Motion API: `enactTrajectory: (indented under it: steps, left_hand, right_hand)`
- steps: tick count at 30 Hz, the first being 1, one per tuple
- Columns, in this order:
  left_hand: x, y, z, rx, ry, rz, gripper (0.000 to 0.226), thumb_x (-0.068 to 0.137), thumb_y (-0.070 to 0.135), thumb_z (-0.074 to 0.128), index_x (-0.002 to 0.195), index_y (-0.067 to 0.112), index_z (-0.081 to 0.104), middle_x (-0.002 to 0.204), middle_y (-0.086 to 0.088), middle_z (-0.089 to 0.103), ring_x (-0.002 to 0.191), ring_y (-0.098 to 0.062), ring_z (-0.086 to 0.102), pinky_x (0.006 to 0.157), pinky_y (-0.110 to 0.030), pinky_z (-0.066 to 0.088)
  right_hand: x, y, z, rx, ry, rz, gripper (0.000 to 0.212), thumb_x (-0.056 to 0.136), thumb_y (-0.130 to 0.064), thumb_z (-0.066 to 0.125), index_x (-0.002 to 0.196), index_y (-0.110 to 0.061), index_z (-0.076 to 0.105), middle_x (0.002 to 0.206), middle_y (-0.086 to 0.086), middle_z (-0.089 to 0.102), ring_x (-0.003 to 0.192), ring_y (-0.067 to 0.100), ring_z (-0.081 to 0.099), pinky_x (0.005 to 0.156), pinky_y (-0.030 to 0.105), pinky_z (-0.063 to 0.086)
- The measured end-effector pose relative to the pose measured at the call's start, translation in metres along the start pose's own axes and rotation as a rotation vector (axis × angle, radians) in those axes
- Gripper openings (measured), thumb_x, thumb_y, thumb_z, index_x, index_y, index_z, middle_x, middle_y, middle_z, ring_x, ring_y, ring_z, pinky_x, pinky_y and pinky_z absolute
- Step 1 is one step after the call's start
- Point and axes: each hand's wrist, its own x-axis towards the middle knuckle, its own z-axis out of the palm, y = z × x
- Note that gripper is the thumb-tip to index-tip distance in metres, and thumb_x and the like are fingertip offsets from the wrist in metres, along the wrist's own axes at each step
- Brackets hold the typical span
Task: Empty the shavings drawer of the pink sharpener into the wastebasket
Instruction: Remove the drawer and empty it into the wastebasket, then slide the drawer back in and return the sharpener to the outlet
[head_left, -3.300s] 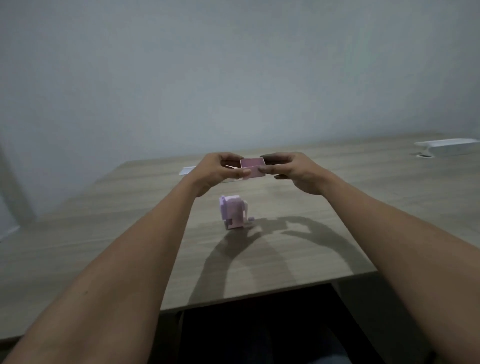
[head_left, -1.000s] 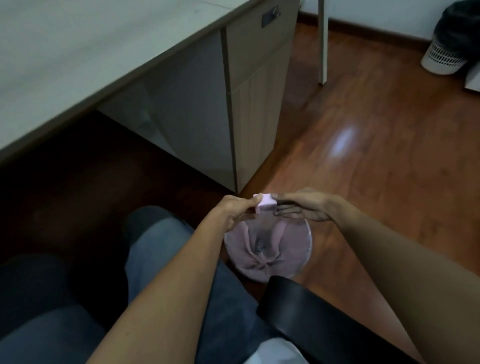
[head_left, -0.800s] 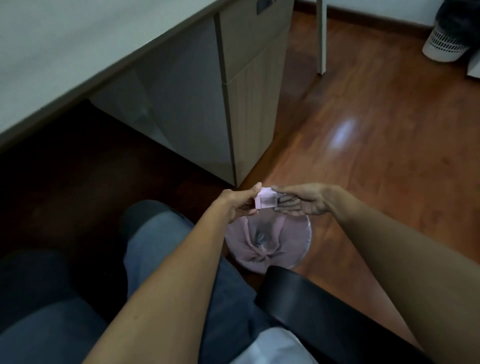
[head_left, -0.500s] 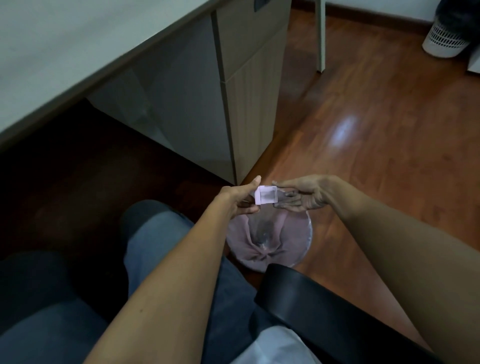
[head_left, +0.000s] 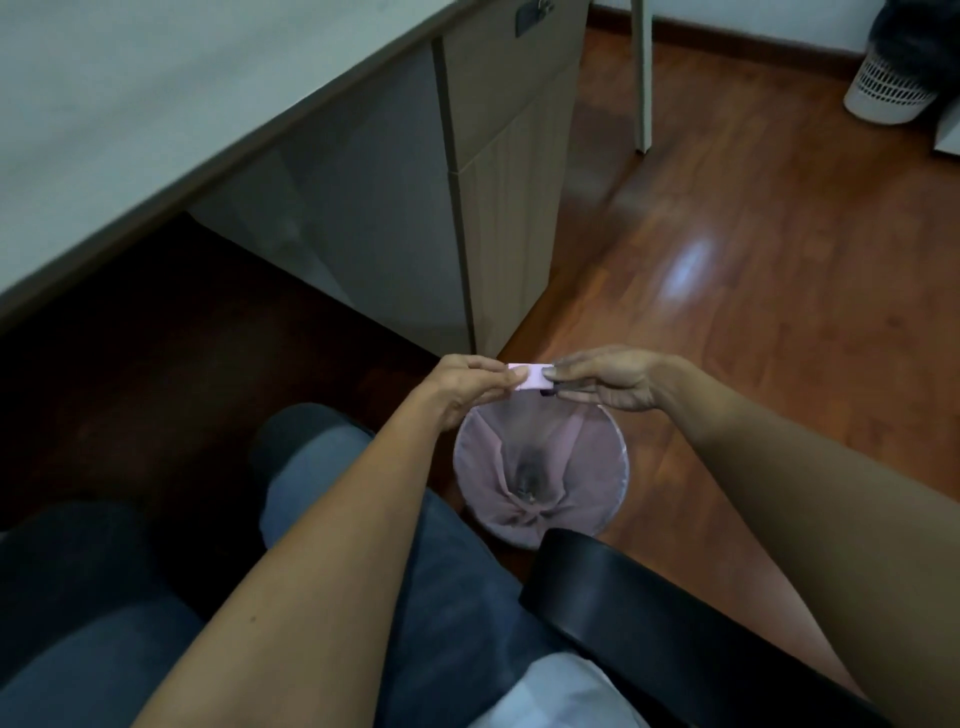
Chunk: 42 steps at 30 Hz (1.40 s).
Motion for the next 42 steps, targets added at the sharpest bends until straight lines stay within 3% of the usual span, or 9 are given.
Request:
enactTrajectory:
  steps: [3,7,10,13,17,23,29,37,42]
  left_hand:
    - [-0.003,0.004,-0.008,0.092,-0.041,0.085,0.057,0.068,0.003,0.092,0.12,-0.003,0.07,0.12,-0.022,0.072,0.108,-0.028,0.073,0.097,-0.035,0.058]
    - [-0.014,0.018,-0.013,0.061,-0.042,0.232,0.045,0.069,-0.013,0.085,0.106,0.005,0.07,0.111,-0.017,0.073,0.103,-0.025,0.07,0.093,-0.034,0.059]
    - [-0.023,0.032,-0.016,0.074,-0.029,0.341,0.052,0.071,-0.019,0.081,0.116,-0.001,0.064,0.114,-0.019,0.07,0.096,-0.021,0.071,0.087,-0.027,0.06]
    - [-0.032,0.051,-0.017,0.12,-0.012,0.411,0.059,0.071,-0.017,0.082,0.125,-0.006,0.06,0.122,-0.021,0.069,0.103,-0.021,0.07,0.086,-0.022,0.059]
    - [-0.047,0.082,-0.018,0.161,0.012,0.52,0.06,0.07,-0.009,0.087,0.124,-0.005,0.062,0.124,-0.019,0.071,0.105,-0.019,0.071,0.085,-0.021,0.059]
    - [-0.081,0.147,-0.016,0.231,0.042,0.676,0.06,0.071,0.001,0.091,0.125,0.001,0.065,0.12,-0.012,0.074,0.106,-0.016,0.073,0.079,-0.017,0.058]
    - [-0.123,0.208,-0.015,0.291,0.108,0.853,0.06,0.073,0.011,0.091,0.127,0.004,0.067,0.12,-0.009,0.074,0.109,-0.019,0.073,0.085,-0.017,0.058]
    - [-0.188,0.265,-0.053,0.257,0.218,0.937,0.059,0.075,0.01,0.09,0.128,0.001,0.067,0.12,-0.011,0.075,0.103,-0.016,0.074,0.077,-0.017,0.056]
    - [-0.236,0.278,-0.101,0.259,0.317,0.955,0.056,0.077,0.008,0.088,0.128,0.002,0.067,0.117,-0.008,0.076,0.096,-0.012,0.074,0.074,-0.014,0.055]
  right_hand:
    - [-0.009,-0.007,0.003,-0.024,-0.051,-0.094,0.025,0.091,0.004,0.064,0.109,-0.013,0.066,0.122,0.017,0.063,0.109,0.029,0.062,0.108,0.046,0.049]
    - [-0.017,-0.022,0.01,0.008,0.01,-0.197,0.028,0.09,0.005,0.061,0.104,-0.018,0.065,0.135,0.026,0.059,0.11,0.03,0.059,0.105,0.045,0.048]
    - [-0.029,-0.037,0.021,0.044,-0.008,-0.311,0.034,0.091,0.009,0.06,0.11,-0.019,0.066,0.132,0.024,0.062,0.11,0.028,0.062,0.1,0.041,0.052]
    - [-0.037,-0.054,0.029,0.041,0.029,-0.38,0.041,0.085,0.014,0.067,0.115,-0.014,0.067,0.134,0.022,0.065,0.114,0.026,0.066,0.092,0.03,0.058]
    - [-0.054,-0.085,0.035,0.098,0.059,-0.491,0.051,0.074,0.023,0.072,0.115,-0.007,0.066,0.13,0.021,0.066,0.126,0.027,0.062,0.095,0.026,0.057]
    - [-0.099,-0.151,0.038,0.031,0.05,-0.616,0.051,0.076,0.019,0.073,0.118,-0.008,0.066,0.127,0.016,0.069,0.12,0.022,0.065,0.098,0.025,0.055]
    - [-0.14,-0.213,0.044,0.001,0.025,-0.721,0.058,0.078,0.015,0.074,0.131,-0.005,0.061,0.131,0.016,0.068,0.125,0.023,0.064,0.109,0.034,0.048]
    - [-0.18,-0.289,0.097,-0.063,-0.068,-0.874,0.08,0.058,0.0,0.086,0.134,0.002,0.061,0.125,0.017,0.071,0.118,0.022,0.069,0.098,0.025,0.055]
    - [-0.181,-0.323,0.157,-0.091,-0.173,-0.921,0.06,0.076,0.013,0.076,0.133,0.003,0.06,0.12,0.015,0.073,0.111,0.02,0.072,0.09,0.02,0.056]
